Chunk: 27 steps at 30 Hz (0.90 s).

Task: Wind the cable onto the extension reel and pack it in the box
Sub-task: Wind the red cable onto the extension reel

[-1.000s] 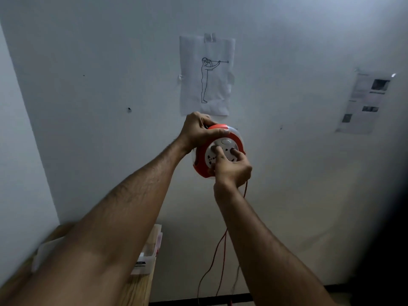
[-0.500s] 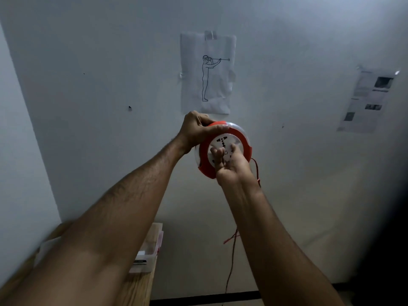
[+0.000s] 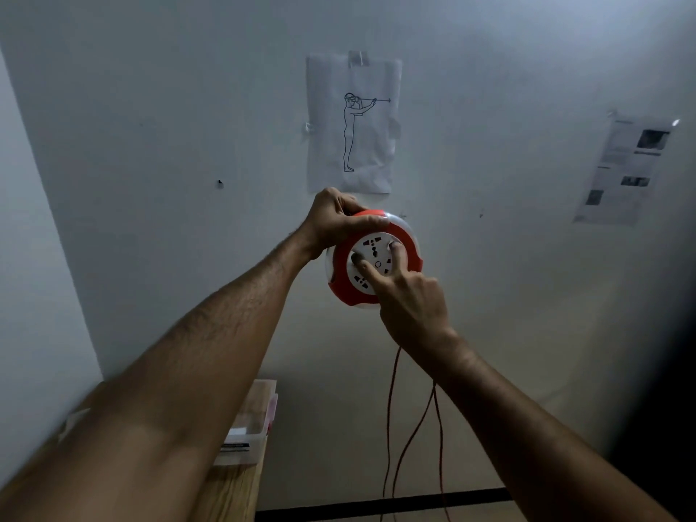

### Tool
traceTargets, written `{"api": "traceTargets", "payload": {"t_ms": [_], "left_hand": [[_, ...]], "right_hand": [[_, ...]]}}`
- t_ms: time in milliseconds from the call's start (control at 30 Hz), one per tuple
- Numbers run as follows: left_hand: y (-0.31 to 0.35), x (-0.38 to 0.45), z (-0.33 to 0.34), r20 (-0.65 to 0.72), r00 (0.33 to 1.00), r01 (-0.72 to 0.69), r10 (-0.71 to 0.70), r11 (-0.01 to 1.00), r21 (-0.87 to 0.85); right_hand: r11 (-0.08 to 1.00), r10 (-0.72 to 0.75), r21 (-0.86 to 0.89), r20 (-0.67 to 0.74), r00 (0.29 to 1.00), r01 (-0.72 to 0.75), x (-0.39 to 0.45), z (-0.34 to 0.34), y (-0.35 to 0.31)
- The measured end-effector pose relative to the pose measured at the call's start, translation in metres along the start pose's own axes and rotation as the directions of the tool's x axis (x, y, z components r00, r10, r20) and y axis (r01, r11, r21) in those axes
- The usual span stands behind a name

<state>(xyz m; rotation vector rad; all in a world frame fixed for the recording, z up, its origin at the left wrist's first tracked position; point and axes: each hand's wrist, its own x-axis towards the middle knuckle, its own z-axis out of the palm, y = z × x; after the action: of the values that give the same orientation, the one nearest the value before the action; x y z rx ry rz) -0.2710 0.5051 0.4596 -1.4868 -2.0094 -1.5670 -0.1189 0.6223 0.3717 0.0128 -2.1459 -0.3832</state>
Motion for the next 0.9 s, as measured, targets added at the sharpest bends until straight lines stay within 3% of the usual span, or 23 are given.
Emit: {"api": "traceTargets", "payload": {"t_ms": [100,167,267,333,433,533,600,667,733,800,900], "left_hand": [[0.002,0.0,0.006,0.032,0.999,-0.012,0.011,0.999,0.036],[0.003,-0.001,0.011,0.032,0.999,-0.03,0.028,0.998,0.06],[0.004,0.001,0.011,0.015,0.999,-0.037,0.036,0.998,0.057],[0.005,0.002,0.009,-0.007,1.0,-0.028,0.028,0.999,0.036],[0.007,0.001,0.009,-0.031,0.999,-0.027,0.028,0.999,0.021],[0.009,0.003,0.009,-0.005,0.998,-0.056,0.056,0.996,0.075],[0.007,0.003,0.005,0.017,0.999,-0.051,0.05,0.994,0.097],[0.002,0.0,-0.003,0.019,1.0,-0.024,0.023,0.997,0.072],[-0.002,-0.004,-0.011,-0.015,1.0,0.002,-0.002,1.0,0.021],[-0.003,-0.005,-0.018,-0.055,0.998,0.017,-0.018,1.0,-0.017],[-0.003,-0.002,-0.022,-0.061,0.998,0.019,-0.019,1.0,0.003]], "right_hand": [[0.998,-0.061,-0.026,-0.05,0.997,0.06,0.006,-0.001,0.002],[0.997,-0.041,0.061,-0.074,0.996,0.045,0.012,0.001,0.005],[0.944,0.152,0.31,-0.091,0.984,-0.117,0.016,0.005,0.005],[0.813,0.374,0.503,-0.066,0.925,-0.293,0.016,0.004,-0.002],[0.538,0.653,0.686,0.03,0.757,-0.491,0.021,0.004,-0.019],[0.299,0.773,0.748,0.175,0.61,-0.593,0.025,0.008,-0.033],[0.216,0.747,0.771,0.264,0.61,-0.599,0.023,0.007,-0.037],[0.235,0.662,0.805,0.278,0.696,-0.544,0.017,0.002,-0.029],[0.356,0.638,0.805,0.161,0.753,-0.474,0.009,-0.003,-0.009],[0.377,0.715,0.778,0.101,0.692,-0.503,-0.001,-0.001,0.02],[0.258,0.753,0.735,0.254,0.607,-0.627,-0.01,0.009,0.055]]}}
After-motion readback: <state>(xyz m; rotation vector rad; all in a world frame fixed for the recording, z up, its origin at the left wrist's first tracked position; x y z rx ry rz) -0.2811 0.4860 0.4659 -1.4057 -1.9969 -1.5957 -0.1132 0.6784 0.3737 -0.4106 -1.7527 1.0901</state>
